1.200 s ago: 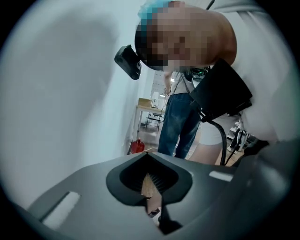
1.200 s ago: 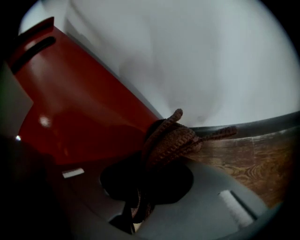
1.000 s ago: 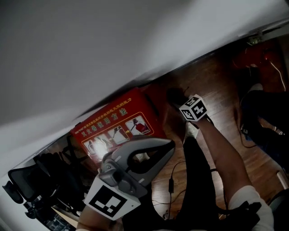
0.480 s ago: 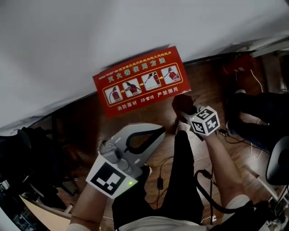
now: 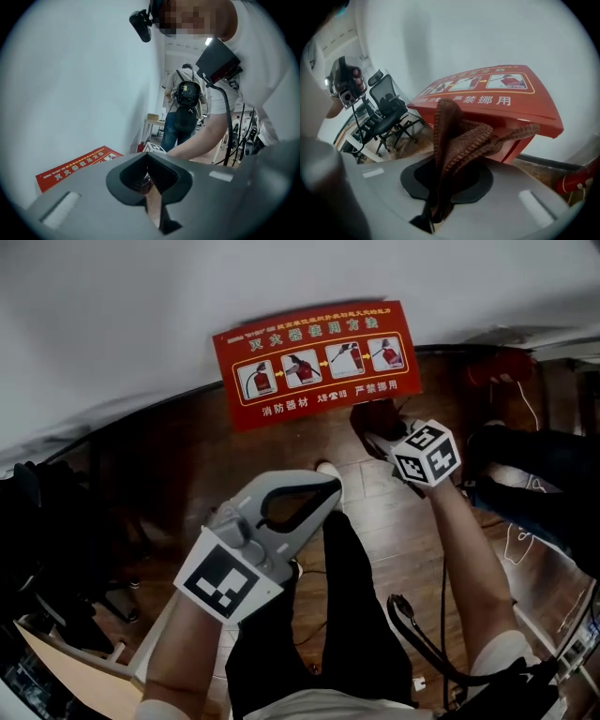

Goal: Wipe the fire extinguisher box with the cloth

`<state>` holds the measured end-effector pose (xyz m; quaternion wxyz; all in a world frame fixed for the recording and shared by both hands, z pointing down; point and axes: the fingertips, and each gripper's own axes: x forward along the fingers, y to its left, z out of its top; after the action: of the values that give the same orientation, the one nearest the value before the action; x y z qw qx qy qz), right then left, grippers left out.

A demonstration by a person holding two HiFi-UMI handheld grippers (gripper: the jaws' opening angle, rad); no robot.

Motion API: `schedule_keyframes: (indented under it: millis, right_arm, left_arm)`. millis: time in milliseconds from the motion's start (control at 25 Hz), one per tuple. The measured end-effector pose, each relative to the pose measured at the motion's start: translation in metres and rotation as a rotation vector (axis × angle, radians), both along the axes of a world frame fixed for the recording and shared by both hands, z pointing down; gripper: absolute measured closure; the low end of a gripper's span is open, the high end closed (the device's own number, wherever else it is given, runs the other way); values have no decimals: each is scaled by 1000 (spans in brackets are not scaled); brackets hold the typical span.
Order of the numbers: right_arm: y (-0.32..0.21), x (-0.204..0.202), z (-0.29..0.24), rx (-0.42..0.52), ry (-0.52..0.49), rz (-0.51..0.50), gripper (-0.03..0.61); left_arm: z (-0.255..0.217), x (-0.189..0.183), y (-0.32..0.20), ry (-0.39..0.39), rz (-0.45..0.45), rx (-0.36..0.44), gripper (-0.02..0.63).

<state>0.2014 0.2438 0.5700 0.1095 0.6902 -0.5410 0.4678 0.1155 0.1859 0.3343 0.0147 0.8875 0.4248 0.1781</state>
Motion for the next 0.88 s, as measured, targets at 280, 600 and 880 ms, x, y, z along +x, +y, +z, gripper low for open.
schedule_keyframes:
  millis: [280, 600, 880]
  right_arm:
    - [5, 14, 56, -80, -8, -43, 526]
    - [8, 21, 146, -131, -45, 35, 526]
    - [7, 18, 227, -192, -76, 48, 526]
  left_arm:
    - [30, 9, 4, -34, -28, -30, 614]
    - [69, 16, -15, -81, -76, -12, 614]
    - [99, 21, -17, -69, -63, -7, 614]
